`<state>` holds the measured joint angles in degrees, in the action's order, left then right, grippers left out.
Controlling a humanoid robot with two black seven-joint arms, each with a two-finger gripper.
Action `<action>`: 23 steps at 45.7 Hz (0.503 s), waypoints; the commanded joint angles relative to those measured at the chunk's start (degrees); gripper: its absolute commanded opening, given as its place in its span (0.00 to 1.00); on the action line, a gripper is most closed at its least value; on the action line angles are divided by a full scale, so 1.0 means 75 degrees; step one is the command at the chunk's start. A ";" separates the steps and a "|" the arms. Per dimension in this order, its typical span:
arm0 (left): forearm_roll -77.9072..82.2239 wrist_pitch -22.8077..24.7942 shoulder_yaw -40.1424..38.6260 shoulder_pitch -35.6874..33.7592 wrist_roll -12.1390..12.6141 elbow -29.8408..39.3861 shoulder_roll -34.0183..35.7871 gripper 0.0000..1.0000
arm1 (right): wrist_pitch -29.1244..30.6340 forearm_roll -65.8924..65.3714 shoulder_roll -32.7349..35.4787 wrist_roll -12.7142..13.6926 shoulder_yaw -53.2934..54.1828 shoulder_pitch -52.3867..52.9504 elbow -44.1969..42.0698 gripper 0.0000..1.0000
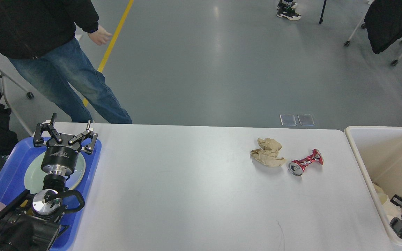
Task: Tidy desktop
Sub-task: 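Lower the white cup into the bin and release it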
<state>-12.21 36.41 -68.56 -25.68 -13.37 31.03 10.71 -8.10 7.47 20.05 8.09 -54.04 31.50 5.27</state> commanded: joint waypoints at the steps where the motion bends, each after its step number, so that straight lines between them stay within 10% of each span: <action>1: 0.0000 -0.0003 0.0001 -0.0010 0.0001 0.0000 0.0002 0.96 | -0.0033 0.0000 -0.0013 0.0011 0.0022 -0.0063 0.0000 0.00; 3: 0.0000 -0.0003 0.0001 0.0002 0.0001 0.0000 0.0002 0.96 | -0.0045 0.0000 -0.0013 0.0011 0.0010 -0.0063 0.0000 0.07; 7: 0.0000 -0.0003 0.0001 -0.0010 -0.0010 0.0000 0.0002 0.96 | -0.0314 0.0000 -0.0013 0.0011 -0.0025 -0.0063 0.0000 0.98; 23: 0.0000 -0.0003 0.0001 0.0002 0.0001 0.0000 0.0002 0.96 | -0.0432 -0.0011 -0.0060 -0.0106 -0.0014 -0.0005 0.0140 1.00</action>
<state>-12.22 36.41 -68.56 -25.68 -13.45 31.02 10.71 -11.76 7.39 19.72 7.90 -54.08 31.08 6.20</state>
